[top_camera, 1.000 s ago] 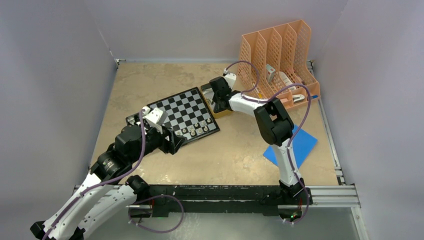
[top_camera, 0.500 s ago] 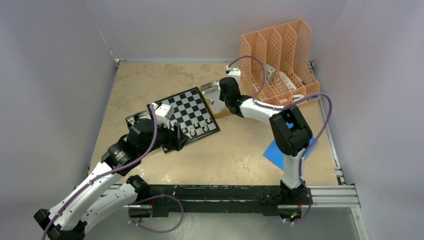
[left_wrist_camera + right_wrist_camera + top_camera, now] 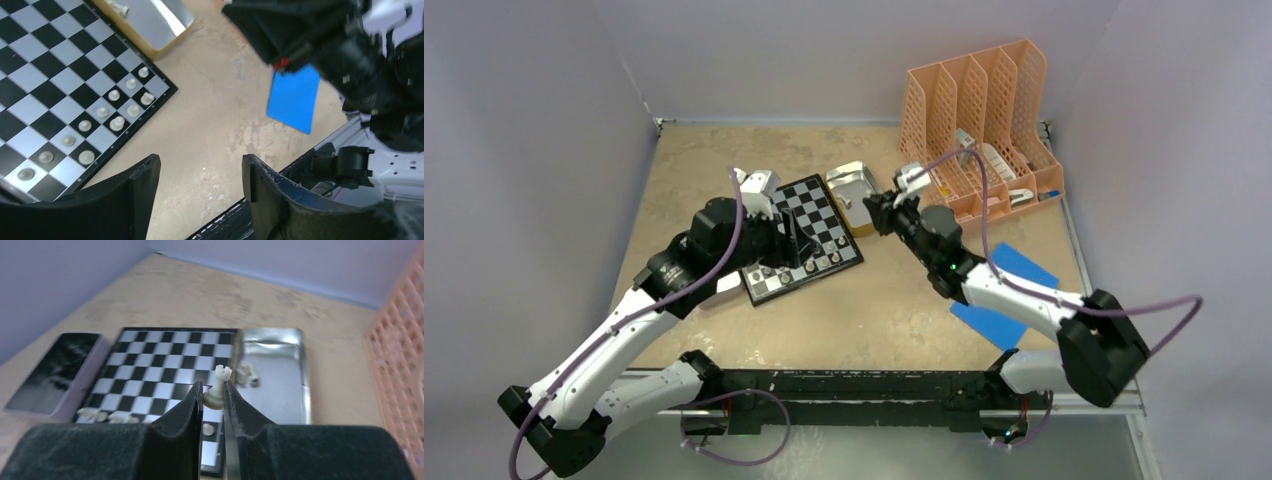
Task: Set up the chess pieces on the board
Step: Pick up the chess piece from the storage box, then place the chess piece on the chessboard.
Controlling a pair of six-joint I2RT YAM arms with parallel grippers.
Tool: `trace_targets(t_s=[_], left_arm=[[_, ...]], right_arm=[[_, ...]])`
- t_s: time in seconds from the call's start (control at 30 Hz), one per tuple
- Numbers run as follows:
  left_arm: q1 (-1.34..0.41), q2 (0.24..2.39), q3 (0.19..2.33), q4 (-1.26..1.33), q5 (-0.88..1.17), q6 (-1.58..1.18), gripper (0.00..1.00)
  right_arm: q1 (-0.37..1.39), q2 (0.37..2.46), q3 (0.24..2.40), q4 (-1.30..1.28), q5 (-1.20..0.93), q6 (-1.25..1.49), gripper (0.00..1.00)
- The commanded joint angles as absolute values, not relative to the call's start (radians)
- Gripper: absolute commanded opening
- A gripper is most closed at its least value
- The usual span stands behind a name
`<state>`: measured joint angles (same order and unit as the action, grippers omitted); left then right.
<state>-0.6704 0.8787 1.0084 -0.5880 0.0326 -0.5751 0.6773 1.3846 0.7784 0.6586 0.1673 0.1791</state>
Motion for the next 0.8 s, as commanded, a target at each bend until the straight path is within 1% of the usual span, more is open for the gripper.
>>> trace_targets(t_s=[0.0,0.1,0.27,0.37,0.5,0.63,0.77], left_arm=[[-0.658,0.906,1.118,-0.529,0.144,-0.623,0.59],[-0.657,0.923,1.173,-0.535,0.193,-0.626,0.57],[-0.657,0.975,1.256,-0.56,0.293,-0.621,0.54],[-0.658,1.005,1.273,-0.548,0.36,-0.624,0.52],[-0.657,1.045,1.288,-0.541,0.4,-0.624,0.49],[-0.657,1.073,1.296,-0.525,0.426,-0.623,0.49],[-0.657,1.105,1.313,-0.525,0.405,-0.616,0.5]], right_arm=[[0.784,1.217,0.653,0.917,0.072,0.061,0.13],[0.855,1.121,0.593,0.957,0.063,0.009,0.13],[0.896,1.025,0.549,0.977,-0.019,-0.045,0.13],[0.917,1.007,0.545,0.981,-0.061,-0.066,0.13],[0.942,1.004,0.551,0.974,-0.09,-0.094,0.13],[0.953,1.003,0.551,0.968,-0.102,-0.105,0.13],[0.958,1.004,0.555,0.962,-0.106,-0.108,0.13]])
